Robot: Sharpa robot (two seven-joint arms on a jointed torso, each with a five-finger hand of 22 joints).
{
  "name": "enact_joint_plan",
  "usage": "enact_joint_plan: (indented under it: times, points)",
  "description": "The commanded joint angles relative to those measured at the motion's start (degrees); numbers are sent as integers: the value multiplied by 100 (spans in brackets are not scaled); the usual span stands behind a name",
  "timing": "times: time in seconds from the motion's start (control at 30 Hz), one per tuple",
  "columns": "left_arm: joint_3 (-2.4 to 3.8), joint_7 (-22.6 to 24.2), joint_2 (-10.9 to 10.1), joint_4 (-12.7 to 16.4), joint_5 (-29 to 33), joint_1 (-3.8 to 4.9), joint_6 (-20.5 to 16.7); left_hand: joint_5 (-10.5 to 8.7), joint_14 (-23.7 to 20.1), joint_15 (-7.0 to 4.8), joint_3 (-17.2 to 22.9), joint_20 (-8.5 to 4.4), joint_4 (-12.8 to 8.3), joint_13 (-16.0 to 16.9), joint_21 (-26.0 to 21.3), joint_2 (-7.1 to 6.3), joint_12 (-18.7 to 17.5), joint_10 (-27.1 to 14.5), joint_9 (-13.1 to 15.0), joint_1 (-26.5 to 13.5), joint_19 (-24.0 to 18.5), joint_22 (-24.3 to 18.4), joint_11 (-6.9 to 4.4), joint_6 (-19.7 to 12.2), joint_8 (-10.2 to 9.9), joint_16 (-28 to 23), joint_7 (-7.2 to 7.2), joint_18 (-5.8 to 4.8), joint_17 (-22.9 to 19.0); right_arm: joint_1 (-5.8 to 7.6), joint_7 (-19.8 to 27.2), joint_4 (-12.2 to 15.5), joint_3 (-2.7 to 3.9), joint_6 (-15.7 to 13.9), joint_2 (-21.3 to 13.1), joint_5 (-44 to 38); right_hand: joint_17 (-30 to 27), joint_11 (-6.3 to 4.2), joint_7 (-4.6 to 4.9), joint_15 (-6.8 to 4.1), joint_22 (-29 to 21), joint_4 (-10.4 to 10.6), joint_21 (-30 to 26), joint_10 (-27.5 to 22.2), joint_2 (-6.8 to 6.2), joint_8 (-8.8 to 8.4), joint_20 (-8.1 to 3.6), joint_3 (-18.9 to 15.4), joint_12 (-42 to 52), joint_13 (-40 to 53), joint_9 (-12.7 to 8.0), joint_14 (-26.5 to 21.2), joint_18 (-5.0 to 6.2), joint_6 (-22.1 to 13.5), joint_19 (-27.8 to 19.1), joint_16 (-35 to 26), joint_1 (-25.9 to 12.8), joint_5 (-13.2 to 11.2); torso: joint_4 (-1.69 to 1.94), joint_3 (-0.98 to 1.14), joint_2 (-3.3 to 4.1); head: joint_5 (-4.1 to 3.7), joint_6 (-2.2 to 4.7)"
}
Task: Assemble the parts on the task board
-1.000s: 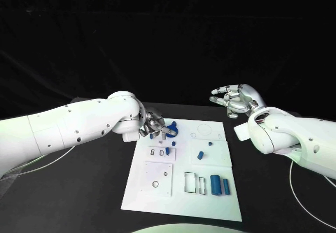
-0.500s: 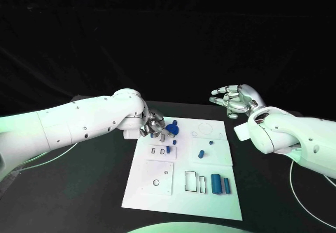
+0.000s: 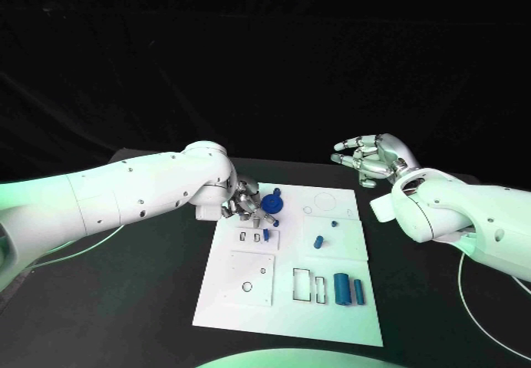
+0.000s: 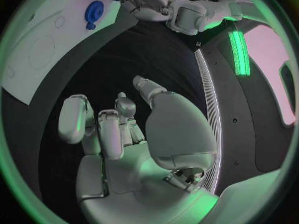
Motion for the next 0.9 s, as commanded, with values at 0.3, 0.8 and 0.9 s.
enact_joint_plan:
  times: [0.3,0.8,0.9]
  points:
    - [-44,13,109,-72,27,-61,222,27,351,-37,-111,-12,-29,-15,-44,-5,-22,-57,15,96,-54,-26,-9,-10,-2,-27,-2,-2,547,-27,9,7,-2,115,-2,-82,-7,5,-4,12,267,33,-21,-21,-59,39,13,22,-13,-3,-7,181,110,-40,-24,-14,-7,40,-1,-1,1,-8,-18]
    - [-67,8,172,-129,39,-73,265,33,353,-40,-90,-13,-32,17,-44,-10,-18,-56,52,242,-64,-22,-13,-21,2,-27,-6,-1,553,-46,8,-8,-3,145,2,-84,-3,8,-3,14,268,55,-22,-17,-53,54,15,25,-3,0,-4,181,109,-47,-23,-13,-22,63,10,-6,6,-30,-24]
    - [-70,6,177,-135,47,-75,266,35,353,-41,-81,-13,-30,30,-46,0,-12,-52,57,267,-67,-25,-14,-23,2,-27,-7,0,553,-48,5,-11,-3,149,4,-84,-3,8,-3,14,268,55,-22,-17,-53,54,15,25,-3,0,-4,181,109,-47,-23,-13,-22,63,13,-6,6,-34,-25]
